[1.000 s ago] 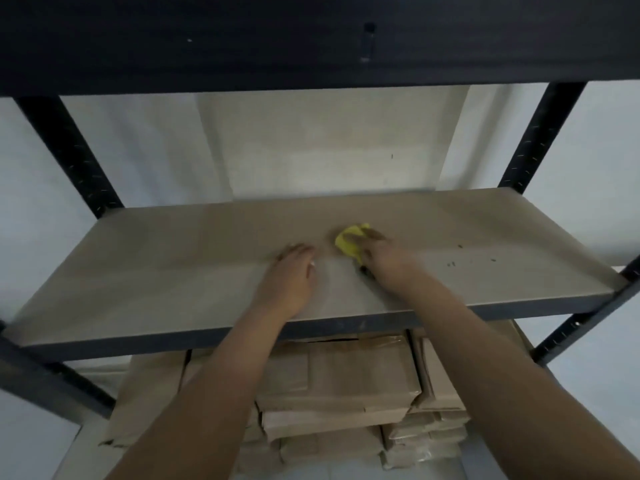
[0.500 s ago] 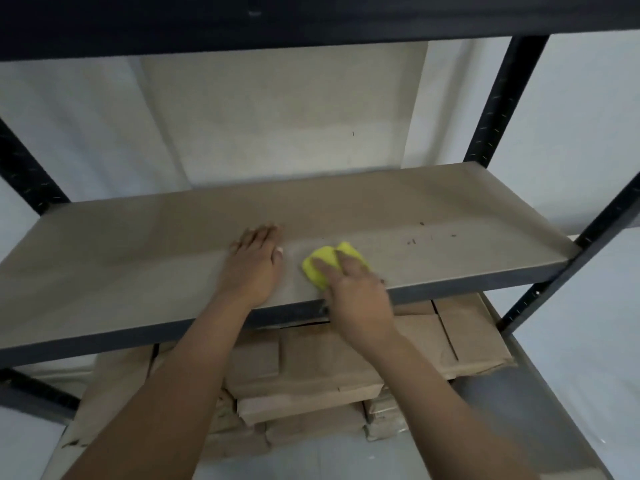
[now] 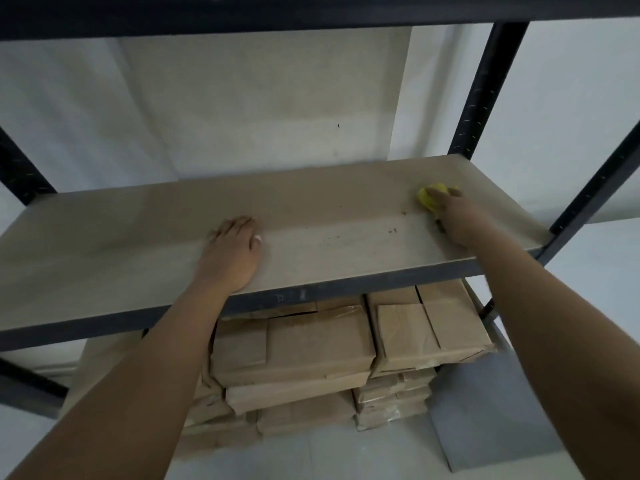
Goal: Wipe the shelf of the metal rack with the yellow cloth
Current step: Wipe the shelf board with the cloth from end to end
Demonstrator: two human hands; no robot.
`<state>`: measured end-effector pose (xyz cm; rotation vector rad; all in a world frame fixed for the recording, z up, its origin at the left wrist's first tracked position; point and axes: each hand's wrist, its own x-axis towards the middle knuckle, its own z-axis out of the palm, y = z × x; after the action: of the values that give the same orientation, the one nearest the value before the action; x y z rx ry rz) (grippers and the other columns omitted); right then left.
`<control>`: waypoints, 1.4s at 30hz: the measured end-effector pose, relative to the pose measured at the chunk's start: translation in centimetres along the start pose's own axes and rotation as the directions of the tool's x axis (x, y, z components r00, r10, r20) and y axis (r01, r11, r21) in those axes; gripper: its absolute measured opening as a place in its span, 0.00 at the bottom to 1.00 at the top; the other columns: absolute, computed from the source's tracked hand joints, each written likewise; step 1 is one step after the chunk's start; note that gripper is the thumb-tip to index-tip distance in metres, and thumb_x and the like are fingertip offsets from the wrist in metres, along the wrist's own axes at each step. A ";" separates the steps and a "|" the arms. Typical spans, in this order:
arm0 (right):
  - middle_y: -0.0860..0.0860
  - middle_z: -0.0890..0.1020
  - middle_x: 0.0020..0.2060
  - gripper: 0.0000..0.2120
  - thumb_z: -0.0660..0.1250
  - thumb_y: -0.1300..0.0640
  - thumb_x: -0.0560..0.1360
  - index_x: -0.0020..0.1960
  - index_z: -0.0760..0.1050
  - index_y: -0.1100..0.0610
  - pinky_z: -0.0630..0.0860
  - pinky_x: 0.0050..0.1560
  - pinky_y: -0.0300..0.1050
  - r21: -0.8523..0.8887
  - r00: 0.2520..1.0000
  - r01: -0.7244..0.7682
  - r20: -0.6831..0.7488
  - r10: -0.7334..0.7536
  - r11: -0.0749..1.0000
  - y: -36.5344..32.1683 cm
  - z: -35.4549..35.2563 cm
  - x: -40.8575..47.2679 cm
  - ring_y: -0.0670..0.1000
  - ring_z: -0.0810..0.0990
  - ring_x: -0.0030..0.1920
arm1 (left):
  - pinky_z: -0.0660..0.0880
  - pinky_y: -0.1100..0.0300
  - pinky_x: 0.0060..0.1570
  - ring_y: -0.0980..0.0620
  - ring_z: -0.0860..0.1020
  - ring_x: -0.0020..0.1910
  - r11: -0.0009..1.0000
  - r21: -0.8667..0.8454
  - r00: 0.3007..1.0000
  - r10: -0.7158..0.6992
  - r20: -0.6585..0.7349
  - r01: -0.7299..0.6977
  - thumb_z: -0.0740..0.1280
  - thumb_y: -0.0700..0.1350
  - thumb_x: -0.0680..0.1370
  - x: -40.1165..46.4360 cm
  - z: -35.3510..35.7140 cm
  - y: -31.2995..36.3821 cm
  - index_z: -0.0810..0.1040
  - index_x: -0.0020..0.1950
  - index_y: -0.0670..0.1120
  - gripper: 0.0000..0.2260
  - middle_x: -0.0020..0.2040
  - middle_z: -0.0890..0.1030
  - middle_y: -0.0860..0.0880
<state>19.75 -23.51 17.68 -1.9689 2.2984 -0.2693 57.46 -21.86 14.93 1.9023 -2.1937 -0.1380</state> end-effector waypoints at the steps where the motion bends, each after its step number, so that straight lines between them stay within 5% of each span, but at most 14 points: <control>1: 0.62 0.57 0.73 0.26 0.57 0.61 0.77 0.74 0.56 0.51 0.66 0.64 0.57 0.023 0.999 -0.041 -0.013 0.042 0.999 1.0 -0.2 -1.0 0.66 0.67 0.66 | 0.51 0.52 0.73 0.47 0.55 0.75 1.000 0.000 1.000 0.002 0.001 -0.002 0.49 0.48 0.82 -0.1 0.0 0.0 0.58 0.75 0.44 0.21 0.76 0.59 0.46; 8: 0.61 0.61 0.72 0.24 0.55 0.60 0.77 0.72 0.59 0.50 0.67 0.63 0.56 0.031 0.986 -0.078 -0.145 0.081 0.997 -5.4 1.7 -7.8 0.62 0.67 0.68 | 0.61 0.51 0.68 0.43 0.65 0.69 1.000 -0.029 0.997 0.003 -0.076 -0.005 0.53 0.44 0.81 -0.2 0.1 0.9 0.69 0.68 0.40 0.17 0.69 0.70 0.41; 12: 0.60 0.65 0.72 0.21 0.56 0.56 0.78 0.71 0.63 0.51 0.65 0.66 0.52 0.061 0.965 0.164 -0.216 -0.147 0.985 -11.7 3.6 -10.5 0.61 0.67 0.68 | 0.69 0.51 0.58 0.42 0.73 0.58 0.975 -0.146 0.978 0.146 -0.146 -0.167 0.56 0.42 0.79 -2.4 0.2 5.5 0.76 0.58 0.40 0.13 0.59 0.77 0.40; 17: 0.58 0.73 0.66 0.18 0.60 0.54 0.77 0.66 0.71 0.49 0.70 0.62 0.53 0.156 0.888 0.433 -0.243 -0.391 0.888 -8.3 4.1 -13.2 0.61 0.74 0.63 | 0.60 0.53 0.70 0.48 0.64 0.71 0.976 -0.024 0.967 0.213 -0.139 -0.218 0.48 0.49 0.82 -5.6 2.3 9.6 0.67 0.70 0.44 0.20 0.71 0.69 0.46; 22: 0.62 0.69 0.67 0.26 0.64 0.66 0.73 0.69 0.66 0.52 0.72 0.59 0.56 0.080 0.960 0.123 -0.263 -0.098 0.989 2.3 1.7 -12.8 0.65 0.72 0.62 | 0.54 0.53 0.72 0.48 0.58 0.74 0.973 0.109 0.965 0.219 -0.143 -0.204 0.47 0.52 0.82 -7.9 3.1 9.7 0.58 0.75 0.45 0.23 0.75 0.62 0.47; 26: 0.65 0.67 0.66 0.21 0.54 0.58 0.79 0.71 0.58 0.54 0.70 0.58 0.60 0.117 0.979 -0.118 -0.154 0.135 0.986 5.6 -0.8 -7.0 0.68 0.70 0.62 | 0.52 0.52 0.72 0.48 0.57 0.75 0.976 0.144 0.969 0.185 -0.164 -0.162 0.50 0.48 0.81 -8.6 4.0 9.9 0.57 0.75 0.46 0.22 0.75 0.62 0.47; 30: 0.65 0.57 0.72 0.24 0.48 0.50 0.79 0.74 0.50 0.55 0.57 0.68 0.64 0.092 0.966 -0.256 -0.015 0.259 0.962 3.6 -1.2 -1.2 0.67 0.58 0.71 | 0.53 0.51 0.73 0.49 0.57 0.75 0.986 0.139 0.976 0.119 -0.185 -0.094 0.57 0.43 0.80 -8.3 4.5 10.5 0.58 0.75 0.48 0.23 0.75 0.62 0.49; 35: 0.63 0.60 0.72 0.28 0.52 0.48 0.78 0.74 0.50 0.59 0.61 0.69 0.61 0.158 0.991 0.112 0.061 -0.123 0.981 -2.2 0.4 0.4 0.64 0.62 0.70 | 0.54 0.50 0.73 0.48 0.58 0.74 0.991 0.135 0.981 0.045 -0.187 -0.020 0.55 0.43 0.80 -8.3 4.5 11.2 0.59 0.75 0.49 0.22 0.74 0.63 0.49; 42: 0.54 0.61 0.74 0.27 0.57 0.49 0.79 0.74 0.54 0.53 0.57 0.71 0.46 0.237 0.780 0.598 0.049 -0.624 0.766 -2.4 1.5 -8.0 0.54 0.59 0.74 | 0.61 0.48 0.69 0.46 0.64 0.71 0.989 0.148 0.966 0.027 -0.257 0.012 0.58 0.42 0.80 -8.7 4.7 11.6 0.64 0.73 0.48 0.20 0.72 0.68 0.48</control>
<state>23.67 -16.09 16.41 -2.4722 1.4050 -0.4005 46.32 -11.90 11.92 1.8644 -2.0849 0.2679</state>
